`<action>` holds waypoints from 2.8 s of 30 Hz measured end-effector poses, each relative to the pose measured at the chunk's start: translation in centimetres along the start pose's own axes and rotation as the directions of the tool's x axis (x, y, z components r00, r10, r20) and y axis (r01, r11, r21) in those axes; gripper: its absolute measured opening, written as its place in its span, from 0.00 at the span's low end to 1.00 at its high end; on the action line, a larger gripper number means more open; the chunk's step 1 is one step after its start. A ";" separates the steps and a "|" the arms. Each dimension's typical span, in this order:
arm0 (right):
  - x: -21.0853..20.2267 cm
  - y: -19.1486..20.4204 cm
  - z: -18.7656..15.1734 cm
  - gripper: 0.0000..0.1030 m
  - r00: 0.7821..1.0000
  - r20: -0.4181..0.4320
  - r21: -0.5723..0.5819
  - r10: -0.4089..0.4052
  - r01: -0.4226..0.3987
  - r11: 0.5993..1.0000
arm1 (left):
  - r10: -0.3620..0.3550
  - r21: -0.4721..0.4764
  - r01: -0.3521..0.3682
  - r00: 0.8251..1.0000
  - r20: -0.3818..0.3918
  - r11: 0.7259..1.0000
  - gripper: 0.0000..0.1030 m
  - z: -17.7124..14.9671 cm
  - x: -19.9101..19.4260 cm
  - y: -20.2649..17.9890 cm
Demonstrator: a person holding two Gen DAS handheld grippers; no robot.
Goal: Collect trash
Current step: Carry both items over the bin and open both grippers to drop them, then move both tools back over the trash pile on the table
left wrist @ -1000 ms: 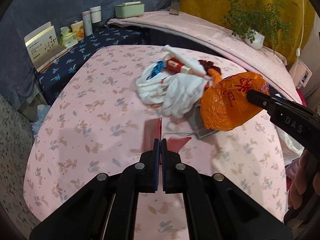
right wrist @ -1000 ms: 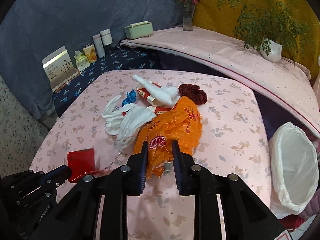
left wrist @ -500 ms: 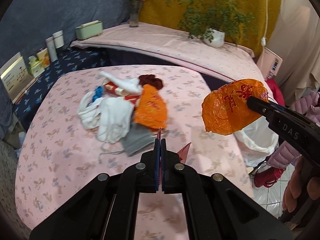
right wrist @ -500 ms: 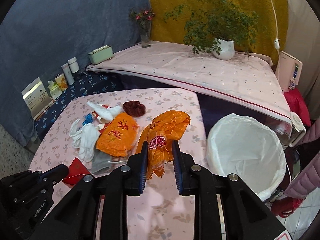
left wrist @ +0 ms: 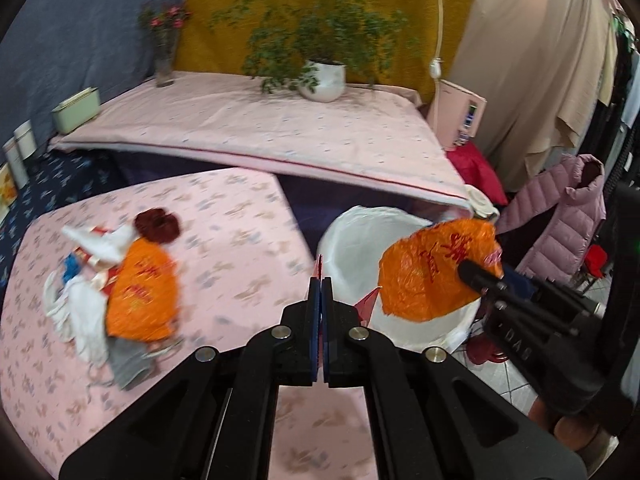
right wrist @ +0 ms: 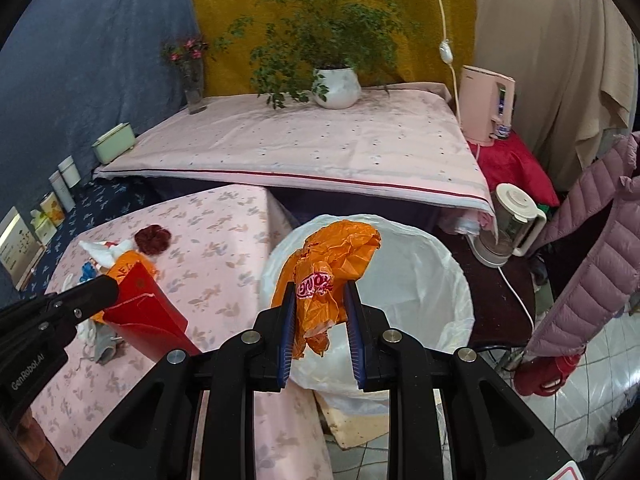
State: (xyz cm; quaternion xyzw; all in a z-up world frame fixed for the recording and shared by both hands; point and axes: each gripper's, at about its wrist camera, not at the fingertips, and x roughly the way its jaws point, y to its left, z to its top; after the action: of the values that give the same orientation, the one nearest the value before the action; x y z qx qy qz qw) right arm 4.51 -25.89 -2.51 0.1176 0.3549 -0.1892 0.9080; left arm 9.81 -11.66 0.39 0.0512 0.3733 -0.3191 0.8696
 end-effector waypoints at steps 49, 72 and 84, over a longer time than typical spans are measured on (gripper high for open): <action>2.0 3.5 1.1 0.60 1.000 -0.020 -0.049 0.018 -0.019 0.999 | 0.183 -0.174 -0.179 0.983 0.007 0.968 0.69 0.9 2.7 6.5; 2.1 15.1 -1.2 0.66 0.983 -0.081 -0.182 0.162 -0.175 0.968 | 0.361 -0.393 -0.361 0.929 -0.078 0.846 0.84 -5.5 -2.3 20.5; 5.4 21.8 -2.1 0.66 0.952 -0.165 -0.208 0.256 -0.287 0.935 | 0.407 -0.440 -0.431 0.901 -0.153 0.788 0.84 -7.0 -1.6 25.6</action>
State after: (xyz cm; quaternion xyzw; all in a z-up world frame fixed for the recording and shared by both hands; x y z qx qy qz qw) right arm 16.23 -6.94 -6.01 0.0724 0.4153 -0.0109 0.9067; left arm 19.84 11.73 -7.31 -0.0685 0.4393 -0.0184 0.8955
